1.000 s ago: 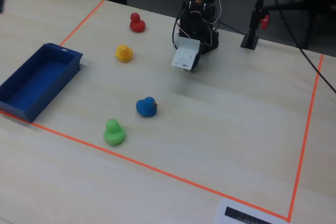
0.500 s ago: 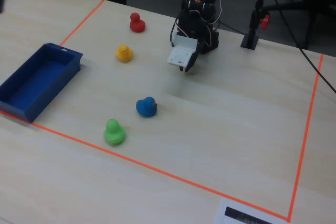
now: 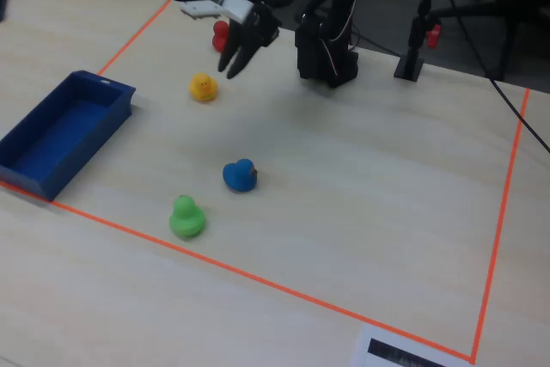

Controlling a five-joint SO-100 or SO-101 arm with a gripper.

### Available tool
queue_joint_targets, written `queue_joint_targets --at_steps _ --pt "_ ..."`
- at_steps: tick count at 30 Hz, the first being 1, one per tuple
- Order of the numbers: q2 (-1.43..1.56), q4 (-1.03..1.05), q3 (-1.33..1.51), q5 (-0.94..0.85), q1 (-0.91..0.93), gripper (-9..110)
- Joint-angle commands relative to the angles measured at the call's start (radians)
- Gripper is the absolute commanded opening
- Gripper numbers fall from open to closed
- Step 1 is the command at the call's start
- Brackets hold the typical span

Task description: Grasp yellow duck and put it into box.

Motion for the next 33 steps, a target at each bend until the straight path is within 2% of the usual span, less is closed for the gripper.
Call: queue_joint_targets --at_steps 1,5,9,10,16,26,33 --pt "-0.114 -0.005 -0.181 0.018 0.233 13" --pt "-0.183 0.092 -0.232 0.012 0.417 18" --pt "-0.198 0.216 -0.196 -0.126 0.508 26" --pt "-0.193 0.235 -0.170 -0.141 0.517 30" --pt "-0.176 0.242 -0.049 -0.311 0.548 32" --pt "-0.345 0.233 -0.098 -0.341 0.555 37" --pt "-0.494 0.143 -0.114 -0.396 0.603 38"
